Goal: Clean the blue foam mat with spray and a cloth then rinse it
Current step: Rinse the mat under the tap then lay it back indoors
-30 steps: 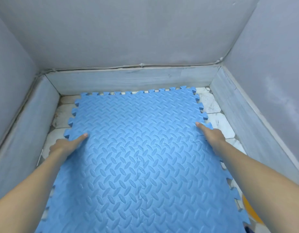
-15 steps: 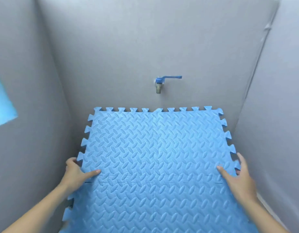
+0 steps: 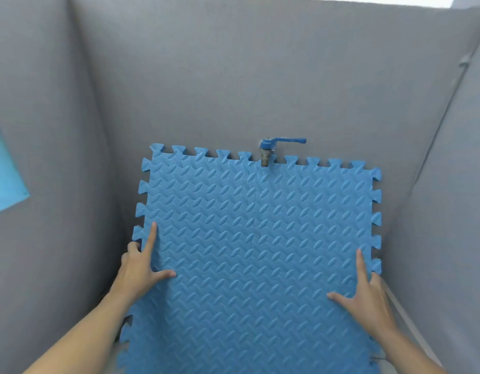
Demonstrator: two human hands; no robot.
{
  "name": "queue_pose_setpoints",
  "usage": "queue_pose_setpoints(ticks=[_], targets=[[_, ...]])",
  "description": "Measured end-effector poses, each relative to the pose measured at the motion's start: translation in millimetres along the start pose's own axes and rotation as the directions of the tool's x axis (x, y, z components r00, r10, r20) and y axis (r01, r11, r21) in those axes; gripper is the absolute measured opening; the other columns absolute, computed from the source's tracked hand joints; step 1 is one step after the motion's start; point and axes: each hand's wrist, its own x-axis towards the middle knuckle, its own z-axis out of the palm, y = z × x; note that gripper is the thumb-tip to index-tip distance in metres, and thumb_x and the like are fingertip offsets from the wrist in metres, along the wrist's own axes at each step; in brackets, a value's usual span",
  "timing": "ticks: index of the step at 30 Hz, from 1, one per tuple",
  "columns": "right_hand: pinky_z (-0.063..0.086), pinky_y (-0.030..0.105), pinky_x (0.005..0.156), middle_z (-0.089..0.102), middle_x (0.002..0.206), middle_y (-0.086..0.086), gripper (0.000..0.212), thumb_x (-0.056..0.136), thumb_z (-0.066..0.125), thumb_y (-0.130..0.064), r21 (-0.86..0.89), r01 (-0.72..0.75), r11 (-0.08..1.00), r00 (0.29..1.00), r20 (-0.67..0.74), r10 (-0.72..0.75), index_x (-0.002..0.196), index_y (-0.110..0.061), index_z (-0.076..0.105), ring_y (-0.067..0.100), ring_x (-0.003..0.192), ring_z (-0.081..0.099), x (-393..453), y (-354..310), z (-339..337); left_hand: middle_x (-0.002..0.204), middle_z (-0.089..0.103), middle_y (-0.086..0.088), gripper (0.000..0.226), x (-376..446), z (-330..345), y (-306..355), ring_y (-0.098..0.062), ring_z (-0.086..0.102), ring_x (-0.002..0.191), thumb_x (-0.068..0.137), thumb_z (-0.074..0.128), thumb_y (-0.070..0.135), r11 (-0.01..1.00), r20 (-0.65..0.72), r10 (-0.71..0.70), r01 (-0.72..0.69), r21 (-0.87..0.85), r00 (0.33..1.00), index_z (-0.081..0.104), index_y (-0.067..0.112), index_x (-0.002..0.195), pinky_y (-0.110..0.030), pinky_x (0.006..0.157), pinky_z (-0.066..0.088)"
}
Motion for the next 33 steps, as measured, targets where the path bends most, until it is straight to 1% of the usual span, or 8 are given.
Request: queue_pose_setpoints(ticks=[5,7,9,12,15,17,20,33], targets=[[0.046,0.038,0.097,0.046,0.142,0.019,0.12,0.079,0.067,-0.057,-0.347,-0.078,0.935,0.978,0.157,0.14,0.149,-0.032,-0.026,0.032,0.126,0.052,13,-25,-20,0.13,0.037,-0.018,0.128,8,27,-7,-0.031,0.038,0.117,0.058,0.073,0.068,1.0,-0.06,0.006,-0.007,-0.018,0.998,-0.027,0.054,0.137,-0.038,0.082,0.048],[0.049,0.037,0.092,0.059,0.132,0.011,0.081,0.087,0.059,-0.046,-0.458,-0.035,0.888,0.986,0.132,0.107,0.152,-0.016,0.022,0.029,0.119,0.058,24,-70,-40,0.12,0.042,-0.016,0.126,9,37,-11,-0.029,0.042,0.105,0.056,0.069,0.072,0.999,-0.105,0.034,-0.033,0.013,0.994,-0.024,0.052,0.139,-0.036,0.072,0.049],[0.05,0.037,0.082,0.065,0.12,0.01,0.039,0.092,0.053,-0.039,-0.431,0.082,0.899,0.994,-0.032,-0.106,0.118,-0.011,0.06,0.031,0.109,0.06,39,-126,-60,0.105,0.044,-0.013,0.126,13,41,-17,-0.026,0.044,0.09,0.054,0.063,0.078,0.994,-0.125,0.077,-0.067,0.084,0.989,-0.023,0.048,0.142,-0.035,0.063,0.049],[0.037,0.044,0.108,0.044,0.148,0.01,0.053,0.097,0.049,-0.041,-0.227,0.433,0.872,0.824,-0.293,-0.485,0.138,-0.007,0.047,0.028,0.14,0.036,62,-217,-95,0.103,0.043,-0.012,0.127,17,40,-19,-0.023,0.042,0.085,0.053,0.06,0.08,0.987,-0.125,0.098,-0.081,0.14,0.987,-0.025,0.046,0.142,-0.033,0.059,0.047],[0.005,0.045,0.123,0.011,0.164,0.008,0.076,0.098,0.037,-0.053,-0.339,0.521,0.784,0.782,-0.179,-0.597,0.155,-0.009,0.012,0.024,0.152,0.003,96,-272,-113,0.113,0.044,-0.015,0.125,13,40,-13,-0.025,0.044,0.093,0.056,0.064,0.076,0.993,-0.127,0.067,-0.053,0.107,0.99,-0.024,0.048,0.141,-0.031,0.06,0.045],[0.002,0.049,0.122,0.021,0.161,0.009,0.077,0.097,0.031,-0.06,-0.414,0.486,0.77,0.827,-0.067,-0.558,0.154,-0.01,0.016,0.025,0.151,0.008,112,-277,-108,0.12,0.044,-0.016,0.124,9,42,-14,-0.027,0.046,0.099,0.058,0.065,0.074,0.993,-0.133,0.065,-0.051,0.109,0.989,-0.025,0.048,0.141,-0.03,0.062,0.045],[0.009,0.052,0.121,0.043,0.146,0.011,0.068,0.096,0.035,-0.06,-0.355,0.463,0.812,0.823,-0.167,-0.542,0.144,-0.011,0.035,0.029,0.141,0.03,113,-274,-91,0.122,0.045,-0.018,0.126,12,39,-17,-0.03,0.049,0.1,0.058,0.062,0.078,0.984,-0.132,0.069,-0.046,0.171,0.989,-0.023,0.042,0.143,-0.033,0.071,0.048],[0.015,0.051,0.119,0.05,0.135,0.016,0.066,0.097,0.036,-0.058,-0.487,0.321,0.812,0.849,-0.233,-0.475,0.138,-0.006,0.04,0.032,0.13,0.042,97,-285,-84,0.119,0.05,-0.019,0.129,8,37,-6,-0.027,0.053,0.094,0.06,0.062,0.076,0.961,-0.167,0.055,-0.007,0.275,0.984,-0.023,0.029,0.145,-0.037,0.092,0.045]])
